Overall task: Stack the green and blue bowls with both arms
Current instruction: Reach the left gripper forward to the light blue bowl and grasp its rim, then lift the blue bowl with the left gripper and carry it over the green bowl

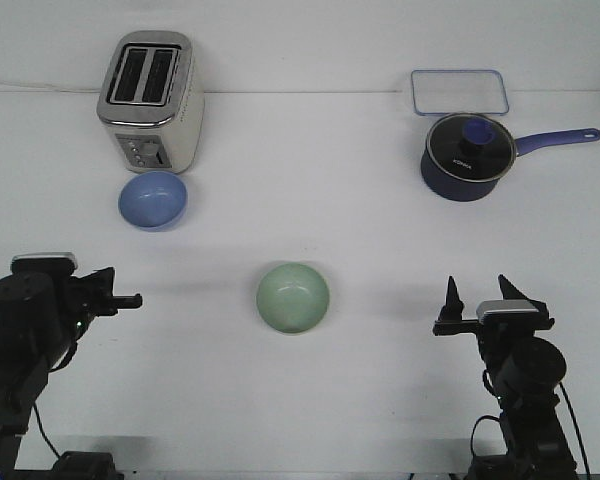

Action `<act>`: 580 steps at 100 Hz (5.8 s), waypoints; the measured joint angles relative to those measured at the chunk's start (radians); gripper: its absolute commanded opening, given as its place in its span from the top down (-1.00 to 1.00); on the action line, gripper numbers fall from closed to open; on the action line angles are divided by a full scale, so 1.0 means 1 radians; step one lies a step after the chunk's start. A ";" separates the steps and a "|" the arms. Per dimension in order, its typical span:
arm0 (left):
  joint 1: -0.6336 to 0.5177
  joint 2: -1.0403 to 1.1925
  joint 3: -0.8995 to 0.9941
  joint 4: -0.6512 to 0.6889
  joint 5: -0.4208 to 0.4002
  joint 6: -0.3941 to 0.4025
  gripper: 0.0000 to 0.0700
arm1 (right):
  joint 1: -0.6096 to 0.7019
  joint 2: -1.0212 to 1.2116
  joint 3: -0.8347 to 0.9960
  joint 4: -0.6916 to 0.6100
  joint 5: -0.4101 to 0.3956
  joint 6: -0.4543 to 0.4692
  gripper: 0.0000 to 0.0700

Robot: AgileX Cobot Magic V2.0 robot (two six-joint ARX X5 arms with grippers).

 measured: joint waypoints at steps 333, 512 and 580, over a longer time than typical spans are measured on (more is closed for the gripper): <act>0.142 1.303 0.843 -0.109 0.000 0.124 -0.08 | 0.000 0.000 0.000 0.000 0.000 0.006 -0.66; -0.300 0.995 0.843 -0.446 0.303 0.115 0.99 | 0.000 0.000 0.000 0.000 0.000 0.006 -0.66; -0.476 0.994 0.693 -0.353 0.319 0.112 0.99 | 0.000 0.000 0.000 0.000 0.000 0.006 -0.66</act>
